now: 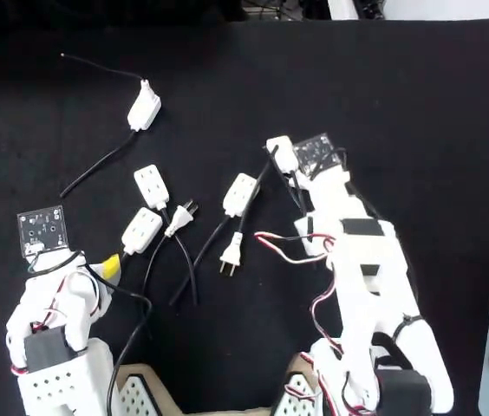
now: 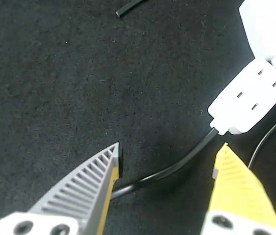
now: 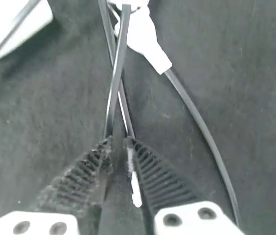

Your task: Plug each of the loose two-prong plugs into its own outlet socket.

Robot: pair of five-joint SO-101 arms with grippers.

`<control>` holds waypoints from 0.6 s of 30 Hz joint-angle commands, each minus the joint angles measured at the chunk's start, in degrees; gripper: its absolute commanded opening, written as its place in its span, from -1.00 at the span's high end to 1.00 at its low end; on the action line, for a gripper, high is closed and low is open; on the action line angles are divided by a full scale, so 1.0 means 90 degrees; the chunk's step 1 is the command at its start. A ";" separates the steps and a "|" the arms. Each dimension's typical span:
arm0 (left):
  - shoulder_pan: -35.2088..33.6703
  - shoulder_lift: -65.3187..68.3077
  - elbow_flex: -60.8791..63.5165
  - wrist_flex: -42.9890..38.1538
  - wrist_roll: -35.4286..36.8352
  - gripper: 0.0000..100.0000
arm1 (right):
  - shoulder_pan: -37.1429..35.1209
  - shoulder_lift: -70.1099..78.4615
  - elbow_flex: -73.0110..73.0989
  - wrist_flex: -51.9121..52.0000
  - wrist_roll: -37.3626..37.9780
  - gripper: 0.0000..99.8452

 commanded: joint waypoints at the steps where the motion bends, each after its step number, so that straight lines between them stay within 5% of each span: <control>1: 0.0005 -0.0059 -0.0034 -0.0010 -0.0029 0.40 | -0.0049 -0.0171 -0.0454 0.0772 0.0020 0.75; 7: -0.0024 -0.0059 -0.0034 -0.0010 -0.0029 0.40 | -0.0059 -0.0151 -0.1324 0.2481 0.0068 0.75; 18: -0.0034 -0.0059 -0.0034 0.0000 -0.0029 0.40 | 0.0391 0.1148 -0.1851 0.2686 0.0596 0.75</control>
